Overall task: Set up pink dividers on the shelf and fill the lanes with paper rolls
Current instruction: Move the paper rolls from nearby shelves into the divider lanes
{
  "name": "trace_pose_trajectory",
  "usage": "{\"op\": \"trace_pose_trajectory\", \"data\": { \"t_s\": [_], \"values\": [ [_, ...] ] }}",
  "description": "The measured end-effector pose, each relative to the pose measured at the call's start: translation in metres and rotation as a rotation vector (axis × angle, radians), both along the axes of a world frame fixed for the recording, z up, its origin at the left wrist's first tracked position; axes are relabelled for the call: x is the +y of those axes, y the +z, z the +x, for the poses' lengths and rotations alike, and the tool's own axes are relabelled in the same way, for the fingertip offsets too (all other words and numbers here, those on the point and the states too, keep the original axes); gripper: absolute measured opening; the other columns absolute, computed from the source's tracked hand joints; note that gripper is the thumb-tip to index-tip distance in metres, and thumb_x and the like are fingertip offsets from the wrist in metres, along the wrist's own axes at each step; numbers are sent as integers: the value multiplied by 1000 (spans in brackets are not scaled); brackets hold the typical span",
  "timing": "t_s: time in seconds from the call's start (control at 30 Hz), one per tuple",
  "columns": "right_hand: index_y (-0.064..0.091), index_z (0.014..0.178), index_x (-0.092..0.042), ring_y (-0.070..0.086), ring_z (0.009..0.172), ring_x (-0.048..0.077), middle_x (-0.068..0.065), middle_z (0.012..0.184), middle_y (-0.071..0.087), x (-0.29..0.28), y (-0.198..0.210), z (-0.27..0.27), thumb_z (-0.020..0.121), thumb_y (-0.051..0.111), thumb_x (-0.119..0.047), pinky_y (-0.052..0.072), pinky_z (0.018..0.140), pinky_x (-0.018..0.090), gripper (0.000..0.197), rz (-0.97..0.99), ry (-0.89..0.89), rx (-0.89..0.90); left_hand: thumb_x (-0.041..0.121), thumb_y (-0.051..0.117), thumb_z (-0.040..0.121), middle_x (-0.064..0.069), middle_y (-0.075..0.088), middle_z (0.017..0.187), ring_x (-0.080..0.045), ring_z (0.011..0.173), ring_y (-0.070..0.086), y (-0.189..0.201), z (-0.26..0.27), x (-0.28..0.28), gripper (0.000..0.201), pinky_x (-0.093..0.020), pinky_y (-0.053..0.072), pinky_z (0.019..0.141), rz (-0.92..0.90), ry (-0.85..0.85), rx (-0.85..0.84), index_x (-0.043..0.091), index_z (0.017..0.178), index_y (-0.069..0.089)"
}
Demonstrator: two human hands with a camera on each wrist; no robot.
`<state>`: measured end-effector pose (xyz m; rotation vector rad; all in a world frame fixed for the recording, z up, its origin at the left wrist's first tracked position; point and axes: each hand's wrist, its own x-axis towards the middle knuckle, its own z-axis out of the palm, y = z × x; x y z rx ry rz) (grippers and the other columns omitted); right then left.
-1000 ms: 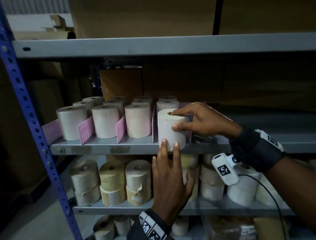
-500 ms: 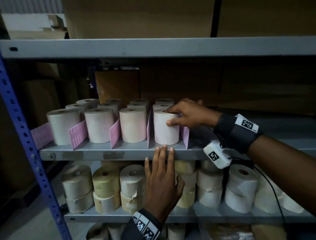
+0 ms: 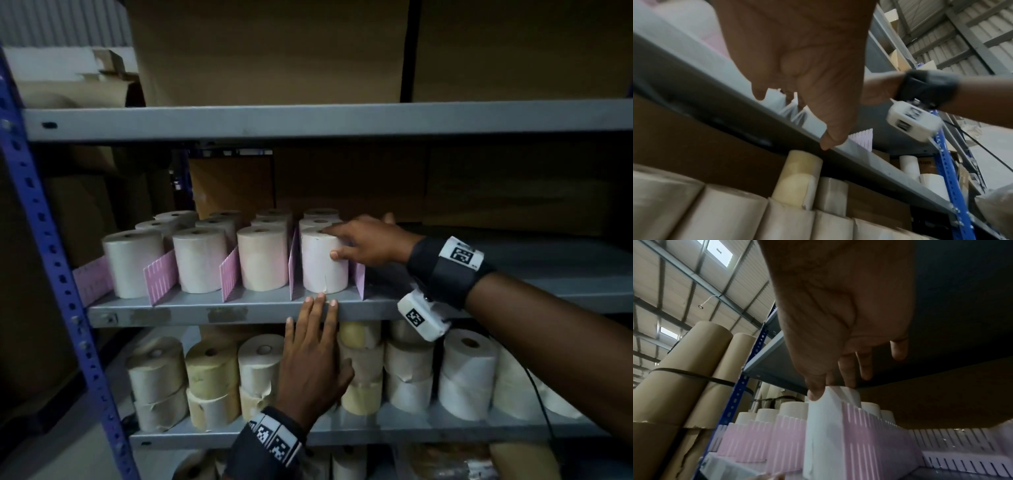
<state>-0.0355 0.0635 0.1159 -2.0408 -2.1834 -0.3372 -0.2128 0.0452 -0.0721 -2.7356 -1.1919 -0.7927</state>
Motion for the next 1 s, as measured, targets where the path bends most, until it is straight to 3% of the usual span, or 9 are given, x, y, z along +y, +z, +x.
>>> {"op": "trace_pose_trajectory", "data": {
  "t_s": [0.07, 0.2, 0.4, 0.5, 0.57, 0.67, 0.77, 0.9, 1.0],
  "values": [
    [36, 144, -44, 37, 137, 23, -8, 144, 50, -18, -3, 0, 94, 49, -53, 24, 96, 52, 52, 60, -3, -15, 56, 53, 94, 4, -17, 173, -14, 157, -23, 6, -14, 2, 99, -48, 6, 131, -18, -26, 56, 25, 166, -7],
    [38, 143, -45, 38, 135, 19, -8, 142, 51, -71, -12, 4, 92, 48, -59, 21, 87, 38, 55, 191, -11, 26, 53, 53, 98, 4, -7, 174, -15, 161, -8, 14, -40, -14, 93, -40, 8, 131, -60, -47, 11, 24, 166, -4],
    [49, 136, -41, 50, 122, 12, -11, 130, 60, -177, -45, 16, 87, 45, -66, 36, 94, 38, 55, 291, -83, 130, 31, 70, 94, 0, 27, 169, -20, 157, 25, 17, -50, -78, 80, -35, 26, 127, -86, -233, -264, 15, 161, 32],
    [58, 128, -37, 59, 109, 10, -13, 119, 67, -231, -68, 23, 87, 51, -62, 48, 88, 34, 48, 344, -135, 189, 27, 76, 90, -4, 46, 159, -21, 147, 45, 16, -43, -110, 71, -32, 38, 119, -82, -318, -360, 12, 153, 48],
    [65, 122, -32, 63, 104, 9, -13, 115, 70, -262, -80, 33, 87, 59, -55, 47, 84, 24, 42, 369, -171, 215, 31, 72, 90, -1, 53, 153, -17, 141, 49, 15, -34, -131, 64, -18, 34, 112, -120, -364, -422, 17, 150, 53],
    [67, 121, -34, 61, 99, 2, -16, 117, 68, -300, -91, 53, 87, 59, -54, 40, 80, 16, 41, 346, -249, 221, 37, 66, 91, 2, 57, 147, -13, 135, 55, 12, -15, -158, 57, -17, 39, 108, -164, -454, -448, 20, 145, 58],
    [65, 122, -36, 63, 98, 5, -16, 121, 67, -327, -101, 80, 87, 59, -56, 50, 79, 25, 41, 340, -351, 268, 44, 59, 93, 7, 56, 147, -7, 134, 53, 12, 12, -178, 56, -16, 40, 108, -180, -558, -440, 24, 145, 57],
    [66, 118, -36, 63, 103, 2, -19, 112, 69, -355, -114, 123, 82, 51, -67, 52, 80, 22, 50, 419, -441, 312, 49, 57, 91, 18, 50, 149, 5, 135, 45, 12, 67, -196, 56, -8, 35, 107, -224, -666, -416, 34, 146, 53],
    [64, 118, -39, 62, 104, 2, -22, 109, 69, -369, -120, 160, 81, 54, -68, 55, 83, 28, 48, 449, -506, 335, 55, 54, 91, 25, 46, 148, 7, 135, 45, 17, 117, -203, 58, -5, 33, 105, -248, -730, -378, 39, 146, 51]
  ]
}}
